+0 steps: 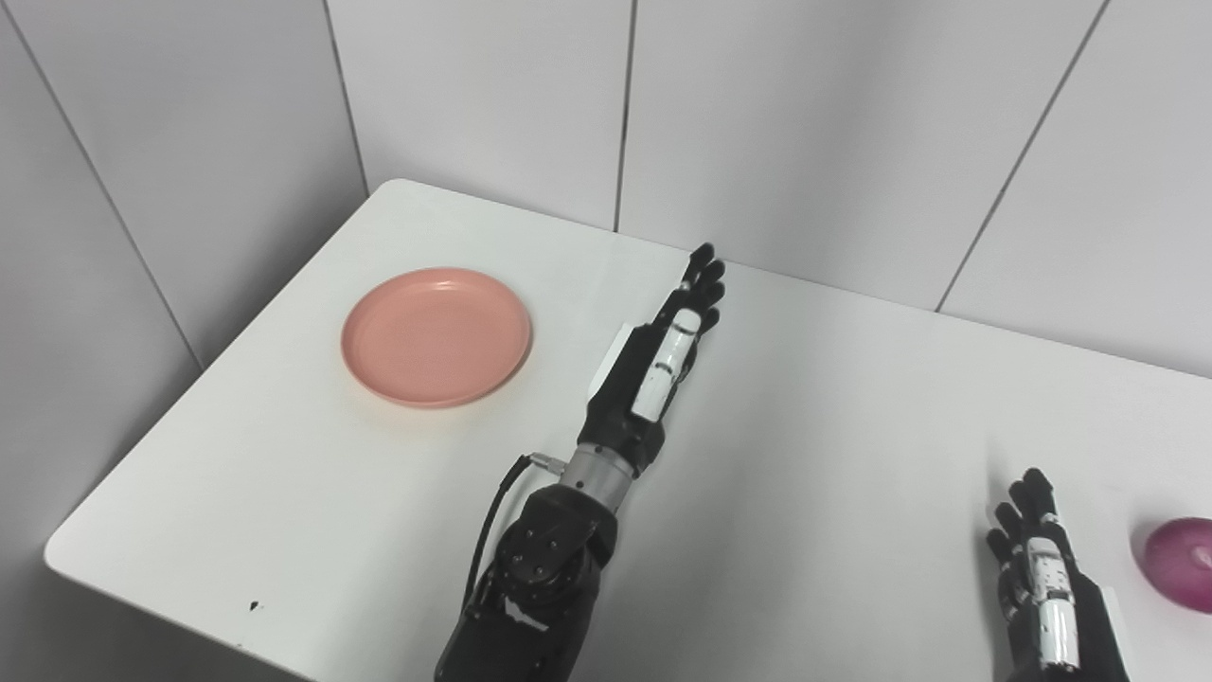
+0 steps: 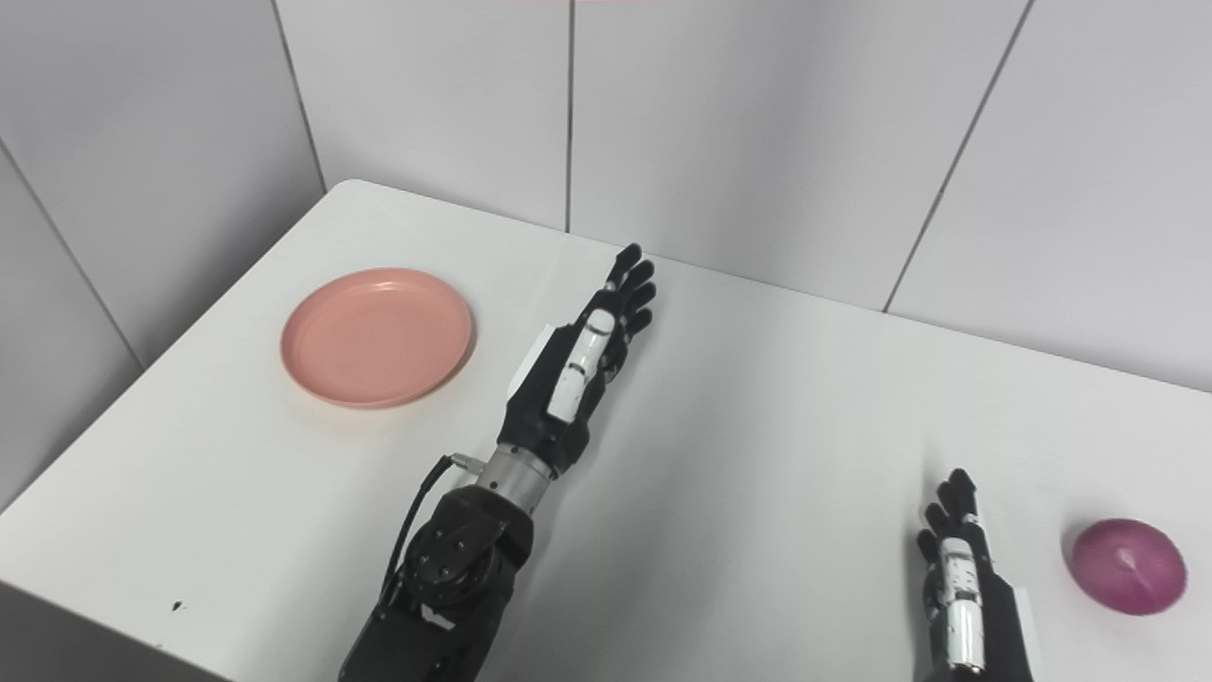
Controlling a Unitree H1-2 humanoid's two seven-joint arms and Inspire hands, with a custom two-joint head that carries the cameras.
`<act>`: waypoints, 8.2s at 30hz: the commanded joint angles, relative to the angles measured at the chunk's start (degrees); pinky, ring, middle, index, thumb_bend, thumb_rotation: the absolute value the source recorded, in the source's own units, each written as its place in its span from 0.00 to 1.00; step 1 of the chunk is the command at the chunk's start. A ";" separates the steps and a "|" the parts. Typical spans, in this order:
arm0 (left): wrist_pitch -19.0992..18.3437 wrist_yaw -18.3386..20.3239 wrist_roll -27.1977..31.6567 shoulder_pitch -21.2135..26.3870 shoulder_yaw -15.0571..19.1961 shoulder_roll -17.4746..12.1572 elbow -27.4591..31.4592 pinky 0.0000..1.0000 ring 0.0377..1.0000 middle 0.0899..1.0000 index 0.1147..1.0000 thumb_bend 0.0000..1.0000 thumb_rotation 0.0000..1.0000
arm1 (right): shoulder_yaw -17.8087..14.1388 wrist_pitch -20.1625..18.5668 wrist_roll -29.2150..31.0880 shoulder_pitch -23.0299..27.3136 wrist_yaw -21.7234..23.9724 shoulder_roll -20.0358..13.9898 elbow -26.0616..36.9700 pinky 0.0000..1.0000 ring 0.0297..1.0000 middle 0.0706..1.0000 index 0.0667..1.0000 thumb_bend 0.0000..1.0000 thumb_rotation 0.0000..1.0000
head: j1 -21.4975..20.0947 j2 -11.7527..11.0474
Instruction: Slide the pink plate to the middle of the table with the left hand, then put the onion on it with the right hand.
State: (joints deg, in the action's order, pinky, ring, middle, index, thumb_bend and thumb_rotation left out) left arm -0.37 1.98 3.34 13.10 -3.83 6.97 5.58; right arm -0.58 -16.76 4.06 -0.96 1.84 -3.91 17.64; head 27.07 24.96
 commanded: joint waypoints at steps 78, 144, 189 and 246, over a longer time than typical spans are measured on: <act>-2.24 -11.20 4.25 13.42 23.74 -17.63 4.05 1.00 0.99 0.99 0.98 0.40 1.00 | -0.46 4.17 1.52 0.80 1.22 -0.32 -2.13 1.00 1.00 1.00 1.00 0.05 1.00 | 2.29 -2.63; 2.62 -11.92 11.41 7.71 31.68 -25.00 -9.39 0.89 0.90 0.90 0.87 0.43 1.00 | -1.22 2.01 0.43 1.00 -0.18 -0.23 -1.08 1.00 1.00 1.00 1.00 0.02 1.00 | 3.19 -2.67; 2.01 -11.22 10.41 5.30 28.41 -24.41 -14.70 0.91 0.91 0.90 0.88 0.40 1.00 | -1.71 2.34 0.95 0.74 -0.05 -0.79 -1.17 1.00 1.00 1.00 1.00 0.02 1.00 | 4.67 -2.43; -6.12 -10.98 12.22 6.32 26.77 -23.93 -16.72 0.92 0.93 0.93 0.89 0.33 1.00 | -1.65 1.20 1.10 0.78 -0.33 -0.89 -0.11 1.00 1.00 1.00 1.00 0.03 1.00 | 4.65 -1.77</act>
State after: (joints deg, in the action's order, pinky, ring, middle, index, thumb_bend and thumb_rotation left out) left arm -7.60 -10.16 15.96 17.15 23.24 -15.38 -12.11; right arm -1.96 -15.59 5.47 -0.38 1.54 -4.58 16.36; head 31.73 23.12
